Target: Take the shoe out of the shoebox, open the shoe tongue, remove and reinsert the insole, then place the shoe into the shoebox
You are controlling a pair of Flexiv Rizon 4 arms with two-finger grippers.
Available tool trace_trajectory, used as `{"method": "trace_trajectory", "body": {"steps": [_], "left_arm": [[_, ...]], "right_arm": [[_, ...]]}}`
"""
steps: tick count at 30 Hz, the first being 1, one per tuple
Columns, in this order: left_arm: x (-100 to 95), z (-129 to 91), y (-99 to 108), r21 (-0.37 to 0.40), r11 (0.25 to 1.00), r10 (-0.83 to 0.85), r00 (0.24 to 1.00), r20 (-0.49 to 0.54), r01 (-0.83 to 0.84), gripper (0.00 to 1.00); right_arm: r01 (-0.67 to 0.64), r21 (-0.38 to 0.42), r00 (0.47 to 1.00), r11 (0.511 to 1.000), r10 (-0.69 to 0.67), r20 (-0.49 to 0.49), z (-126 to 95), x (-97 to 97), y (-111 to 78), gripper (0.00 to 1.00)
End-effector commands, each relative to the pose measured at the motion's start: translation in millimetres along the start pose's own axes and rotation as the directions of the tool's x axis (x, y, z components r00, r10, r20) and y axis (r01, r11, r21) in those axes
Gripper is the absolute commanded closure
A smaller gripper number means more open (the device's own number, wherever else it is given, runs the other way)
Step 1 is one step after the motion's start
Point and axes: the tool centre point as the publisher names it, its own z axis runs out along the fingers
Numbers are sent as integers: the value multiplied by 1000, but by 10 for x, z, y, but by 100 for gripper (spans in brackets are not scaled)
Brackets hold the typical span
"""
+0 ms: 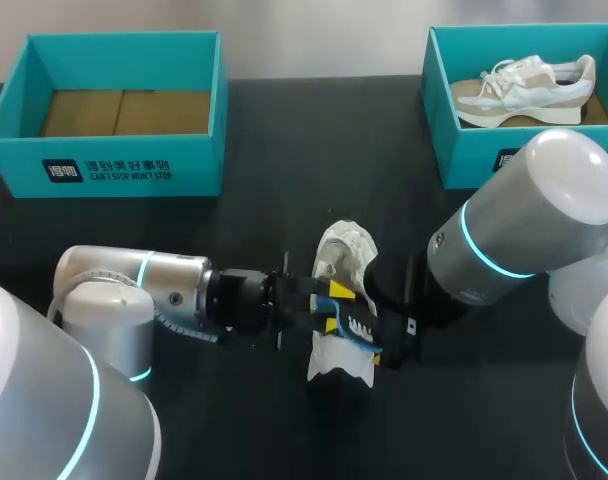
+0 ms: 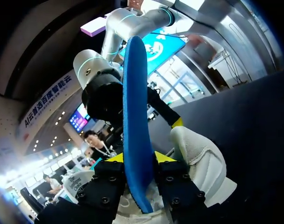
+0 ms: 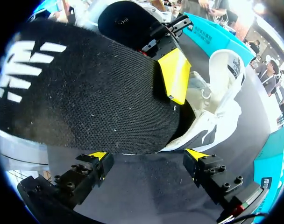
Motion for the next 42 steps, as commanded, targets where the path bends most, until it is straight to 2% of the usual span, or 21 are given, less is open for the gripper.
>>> {"method": "trace_trajectory", "body": {"steps": [1, 2, 3, 14, 25, 38, 42], "left_arm": [[13, -52, -62, -6, 1000, 12, 1000, -17, -12, 86], [23, -54, -58, -10, 1000, 23, 1000, -21, -23, 98], [41, -57, -52, -5, 1000, 28, 999, -26, -29, 100], [121, -46, 252, -5, 994, 112, 990, -81, -113, 100], [75, 46, 586, -106, 990, 85, 990, -111, -97, 100], [76, -36, 402, -92, 993, 71, 994, -82, -78, 100], [67, -34, 361, -90, 993, 70, 995, -77, -77, 90]], "right_arm": [[-1, 0, 1000, 1000, 1, 2, 12, 14, 1, 0], [-1, 0, 1000, 1000, 1, 2, 12, 14, 1, 0], [-1, 0, 1000, 1000, 1, 2, 12, 14, 1, 0], [-1, 0, 1000, 1000, 1, 2, 12, 14, 1, 0], [-1, 0, 1000, 1000, 1, 2, 12, 14, 1, 0], [-1, 0, 1000, 1000, 1, 2, 12, 14, 1, 0], [-1, 0, 1000, 1000, 1, 2, 12, 14, 1, 0]]}}
